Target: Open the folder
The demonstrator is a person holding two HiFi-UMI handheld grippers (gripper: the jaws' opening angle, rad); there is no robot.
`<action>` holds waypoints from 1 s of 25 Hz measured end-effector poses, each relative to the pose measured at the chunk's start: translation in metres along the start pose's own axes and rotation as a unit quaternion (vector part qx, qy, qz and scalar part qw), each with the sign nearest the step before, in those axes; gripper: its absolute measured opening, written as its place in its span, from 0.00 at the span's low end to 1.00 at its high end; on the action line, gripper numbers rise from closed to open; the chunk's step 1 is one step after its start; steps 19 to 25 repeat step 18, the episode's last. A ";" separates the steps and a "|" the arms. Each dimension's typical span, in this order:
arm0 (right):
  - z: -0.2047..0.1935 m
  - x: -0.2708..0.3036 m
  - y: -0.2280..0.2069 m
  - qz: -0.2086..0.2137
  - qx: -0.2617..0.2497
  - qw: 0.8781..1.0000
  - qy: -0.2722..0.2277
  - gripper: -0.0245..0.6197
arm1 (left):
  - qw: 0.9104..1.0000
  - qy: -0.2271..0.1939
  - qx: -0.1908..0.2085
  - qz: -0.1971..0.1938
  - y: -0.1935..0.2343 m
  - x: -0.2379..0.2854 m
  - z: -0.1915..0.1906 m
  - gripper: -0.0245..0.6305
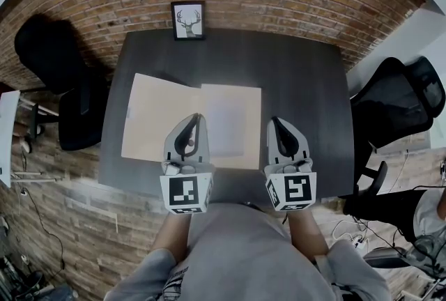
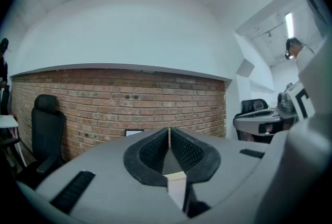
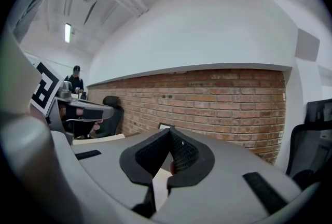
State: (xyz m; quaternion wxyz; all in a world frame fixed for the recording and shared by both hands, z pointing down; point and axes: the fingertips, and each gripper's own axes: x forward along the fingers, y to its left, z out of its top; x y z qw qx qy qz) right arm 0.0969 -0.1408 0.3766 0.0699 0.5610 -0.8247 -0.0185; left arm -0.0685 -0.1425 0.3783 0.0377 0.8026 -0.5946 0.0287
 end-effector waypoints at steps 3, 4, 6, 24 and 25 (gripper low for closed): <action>0.000 0.000 0.000 0.002 -0.001 1.000 -0.001 0.04 | 1.000 -0.004 -0.001 0.000 -0.001 0.001 0.003 0.06; 0.000 0.000 -0.001 0.003 -0.001 1.000 -0.002 0.04 | 1.000 -0.004 -0.001 0.001 0.000 0.001 0.003 0.06; 0.000 0.001 -0.001 0.003 -0.001 1.000 0.000 0.04 | 1.000 -0.002 -0.001 0.003 0.000 0.002 0.001 0.06; 0.000 0.003 -0.002 0.007 -0.005 1.000 -0.001 0.04 | 1.000 0.000 0.001 0.007 0.002 0.003 -0.002 0.06; 0.000 0.003 -0.002 0.007 -0.005 1.000 -0.001 0.04 | 1.000 0.000 0.001 0.007 0.002 0.003 -0.002 0.06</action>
